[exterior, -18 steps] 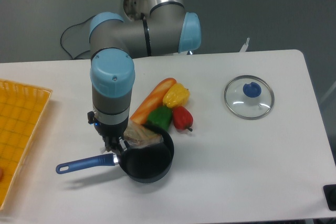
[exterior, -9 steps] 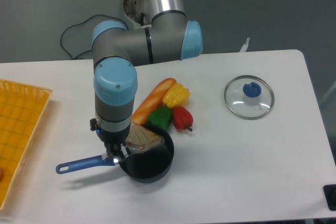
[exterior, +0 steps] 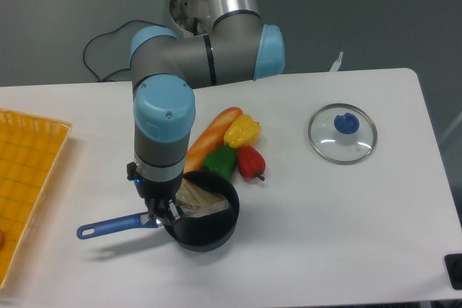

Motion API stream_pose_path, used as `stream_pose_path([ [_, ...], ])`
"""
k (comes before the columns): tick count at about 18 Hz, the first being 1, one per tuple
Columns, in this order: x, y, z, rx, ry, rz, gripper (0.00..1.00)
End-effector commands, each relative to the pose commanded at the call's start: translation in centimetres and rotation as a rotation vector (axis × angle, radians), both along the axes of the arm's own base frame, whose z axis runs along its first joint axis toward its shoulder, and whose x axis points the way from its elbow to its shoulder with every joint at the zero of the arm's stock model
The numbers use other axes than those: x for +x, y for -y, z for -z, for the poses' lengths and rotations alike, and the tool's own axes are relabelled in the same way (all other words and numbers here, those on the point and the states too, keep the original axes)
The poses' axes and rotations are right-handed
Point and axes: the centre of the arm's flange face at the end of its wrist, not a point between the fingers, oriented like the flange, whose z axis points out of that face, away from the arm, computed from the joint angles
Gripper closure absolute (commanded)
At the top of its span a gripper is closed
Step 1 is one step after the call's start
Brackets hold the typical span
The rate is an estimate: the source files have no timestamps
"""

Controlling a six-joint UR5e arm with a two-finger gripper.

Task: Put the toast in the pot
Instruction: 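Lower the toast into the saucepan and open the gripper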

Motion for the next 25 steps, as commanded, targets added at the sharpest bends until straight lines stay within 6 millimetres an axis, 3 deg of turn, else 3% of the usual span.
stream_pose_path([
  [25, -0.6, -0.1, 3.8, -0.047, 0.031, 0.008, 0.93],
])
